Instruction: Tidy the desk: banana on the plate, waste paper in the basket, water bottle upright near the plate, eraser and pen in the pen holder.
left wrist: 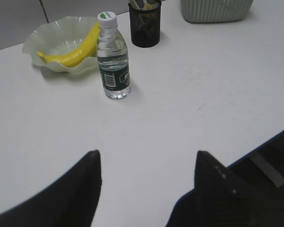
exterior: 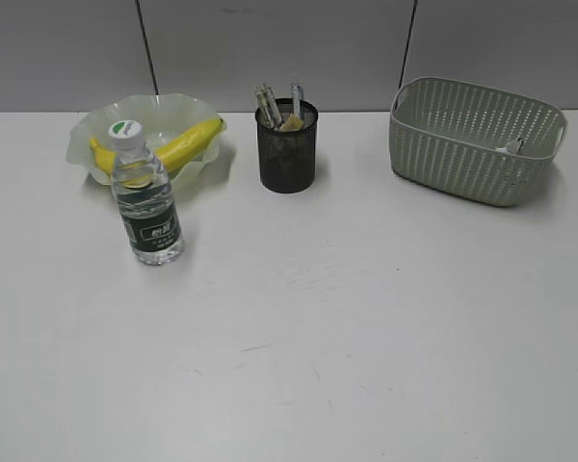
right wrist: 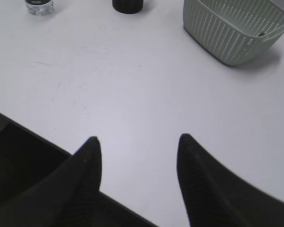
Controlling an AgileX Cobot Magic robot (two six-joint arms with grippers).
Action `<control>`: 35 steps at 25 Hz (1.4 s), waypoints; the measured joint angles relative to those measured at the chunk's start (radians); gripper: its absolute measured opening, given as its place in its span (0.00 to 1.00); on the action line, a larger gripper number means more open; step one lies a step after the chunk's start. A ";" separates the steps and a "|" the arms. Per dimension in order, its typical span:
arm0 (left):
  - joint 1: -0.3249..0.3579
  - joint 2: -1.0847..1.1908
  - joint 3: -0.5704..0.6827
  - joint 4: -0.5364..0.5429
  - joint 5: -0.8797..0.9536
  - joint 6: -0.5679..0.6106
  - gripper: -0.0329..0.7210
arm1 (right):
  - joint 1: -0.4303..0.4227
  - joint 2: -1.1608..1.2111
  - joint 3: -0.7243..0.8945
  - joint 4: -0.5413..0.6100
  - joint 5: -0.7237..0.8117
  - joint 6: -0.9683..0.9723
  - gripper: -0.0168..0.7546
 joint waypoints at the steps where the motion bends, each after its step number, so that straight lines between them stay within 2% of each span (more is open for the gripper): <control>1: 0.000 0.000 0.000 -0.004 0.000 -0.001 0.66 | 0.000 0.000 0.000 0.000 0.000 0.000 0.56; 18: 0.011 0.000 0.000 -0.012 0.000 -0.002 0.66 | 0.000 0.000 0.000 0.000 0.000 0.000 0.56; 21: 0.099 0.000 0.000 -0.013 0.000 -0.002 0.66 | 0.000 0.000 0.000 0.000 0.000 0.000 0.56; 23: 0.198 -0.001 0.000 -0.013 0.000 -0.002 0.66 | -0.025 0.000 0.000 0.000 0.000 0.000 0.56; 25: 0.293 -0.009 0.000 -0.013 -0.001 -0.002 0.66 | -0.095 0.000 0.000 0.000 0.000 0.000 0.56; 29: 0.452 -0.013 0.000 -0.013 -0.001 -0.002 0.66 | -0.308 0.000 0.000 0.000 0.000 0.000 0.56; 32: 0.513 -0.013 0.000 -0.013 -0.001 -0.002 0.66 | -0.422 0.000 0.000 0.000 0.000 0.000 0.56; 35: 0.525 -0.013 0.000 -0.013 -0.001 -0.002 0.66 | -0.464 0.000 0.000 0.000 0.000 0.000 0.56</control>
